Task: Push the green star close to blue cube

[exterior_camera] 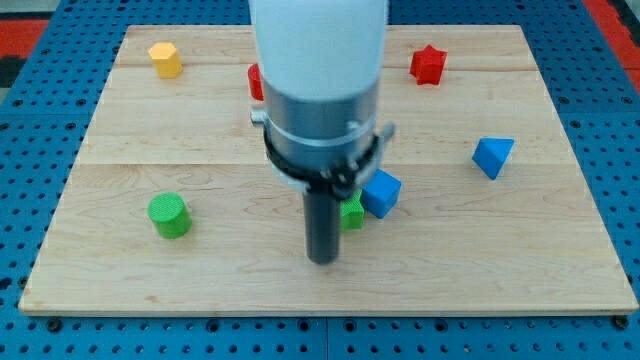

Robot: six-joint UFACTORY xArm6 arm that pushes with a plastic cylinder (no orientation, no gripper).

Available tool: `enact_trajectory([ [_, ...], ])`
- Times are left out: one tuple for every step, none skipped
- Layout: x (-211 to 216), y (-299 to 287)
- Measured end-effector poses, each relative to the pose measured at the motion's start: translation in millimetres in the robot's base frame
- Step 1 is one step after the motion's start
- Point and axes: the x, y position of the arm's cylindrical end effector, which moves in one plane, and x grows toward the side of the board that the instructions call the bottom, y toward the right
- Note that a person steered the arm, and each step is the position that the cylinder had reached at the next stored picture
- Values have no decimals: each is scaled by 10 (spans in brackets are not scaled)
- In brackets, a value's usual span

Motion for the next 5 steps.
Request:
enact_trajectory([
  [25, 953],
  [-318, 1805],
  [-722, 1901],
  [-1093, 2027],
  [-1364, 2072],
])
